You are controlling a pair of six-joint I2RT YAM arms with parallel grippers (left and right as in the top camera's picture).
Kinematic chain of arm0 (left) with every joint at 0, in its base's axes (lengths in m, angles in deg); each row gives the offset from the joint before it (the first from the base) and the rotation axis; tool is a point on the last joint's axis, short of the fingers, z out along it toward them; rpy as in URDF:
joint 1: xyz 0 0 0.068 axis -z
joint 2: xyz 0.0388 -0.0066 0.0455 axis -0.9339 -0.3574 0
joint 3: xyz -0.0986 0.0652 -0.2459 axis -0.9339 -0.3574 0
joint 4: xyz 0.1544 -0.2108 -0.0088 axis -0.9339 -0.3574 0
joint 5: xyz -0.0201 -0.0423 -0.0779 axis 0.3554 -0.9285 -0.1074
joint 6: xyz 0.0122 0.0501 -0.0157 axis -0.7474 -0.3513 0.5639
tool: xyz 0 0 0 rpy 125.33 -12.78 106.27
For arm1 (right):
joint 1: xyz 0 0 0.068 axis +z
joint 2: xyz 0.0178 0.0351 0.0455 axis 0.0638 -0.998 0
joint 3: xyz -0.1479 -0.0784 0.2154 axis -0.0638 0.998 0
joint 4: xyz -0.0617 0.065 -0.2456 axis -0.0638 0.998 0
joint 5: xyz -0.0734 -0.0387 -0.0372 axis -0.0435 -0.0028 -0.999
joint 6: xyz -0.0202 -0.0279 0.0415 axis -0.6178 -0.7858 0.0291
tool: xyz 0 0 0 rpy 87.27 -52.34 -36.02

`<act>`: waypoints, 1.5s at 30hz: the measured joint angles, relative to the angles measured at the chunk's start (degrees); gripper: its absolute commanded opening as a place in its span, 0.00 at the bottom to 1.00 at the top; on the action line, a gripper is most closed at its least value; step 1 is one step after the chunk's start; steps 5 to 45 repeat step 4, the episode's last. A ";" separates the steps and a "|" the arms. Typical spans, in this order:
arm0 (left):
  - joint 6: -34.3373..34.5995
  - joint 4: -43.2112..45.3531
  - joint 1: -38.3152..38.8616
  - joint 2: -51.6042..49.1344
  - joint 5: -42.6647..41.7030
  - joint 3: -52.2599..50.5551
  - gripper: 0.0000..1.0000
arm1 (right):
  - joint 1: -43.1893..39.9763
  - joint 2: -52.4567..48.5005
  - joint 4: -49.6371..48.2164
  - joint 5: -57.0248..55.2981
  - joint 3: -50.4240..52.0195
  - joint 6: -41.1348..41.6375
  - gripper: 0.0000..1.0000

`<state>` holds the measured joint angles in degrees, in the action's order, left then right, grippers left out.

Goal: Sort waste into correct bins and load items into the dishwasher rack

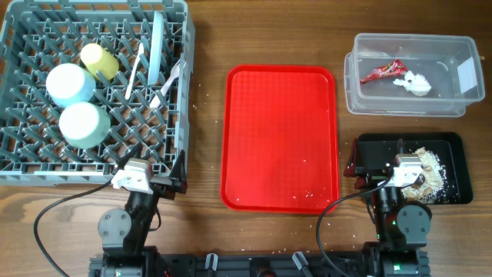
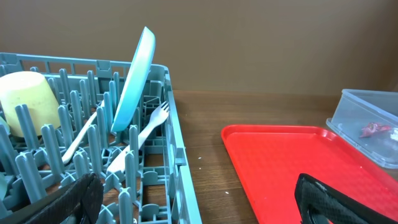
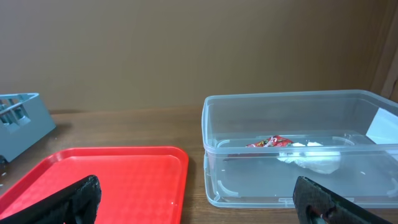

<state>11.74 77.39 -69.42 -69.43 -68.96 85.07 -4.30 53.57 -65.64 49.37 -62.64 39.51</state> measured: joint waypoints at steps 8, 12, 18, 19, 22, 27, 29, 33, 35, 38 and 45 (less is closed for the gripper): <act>0.00 0.00 0.00 0.00 0.00 0.00 1.00 | 0.00 0.00 0.00 0.00 0.00 0.00 1.00; 0.00 0.00 0.00 0.00 0.00 0.00 1.00 | 0.00 0.00 0.00 0.00 0.00 0.00 1.00; 0.00 0.00 0.00 0.00 0.00 0.00 1.00 | 0.00 0.00 0.00 0.00 0.00 0.00 1.00; 0.00 0.00 0.00 0.00 0.00 0.00 1.00 | 0.00 0.00 0.00 0.00 0.00 0.00 1.00; 0.00 0.00 0.00 0.00 0.00 0.00 1.00 | 0.00 0.00 0.00 0.00 0.00 0.00 1.00; 0.00 0.00 0.00 0.00 0.00 0.00 1.00 | 0.00 0.00 0.00 0.00 0.00 0.00 1.00; 0.00 0.00 0.00 0.00 0.00 0.00 1.00 | 0.00 0.00 0.00 0.00 0.00 0.00 1.00; 0.00 0.00 0.00 0.00 0.00 0.00 1.00 | 0.00 0.00 0.00 0.00 0.00 0.00 1.00; 0.00 0.00 0.00 0.00 0.00 0.00 1.00 | 0.00 0.00 0.00 0.00 0.00 0.00 1.00; 0.00 0.00 0.00 0.00 0.00 0.00 1.00 | 0.00 0.00 0.00 0.00 0.00 0.00 1.00; 0.00 0.00 0.00 0.00 0.00 0.00 1.00 | 0.00 0.00 0.00 0.00 0.00 0.00 1.00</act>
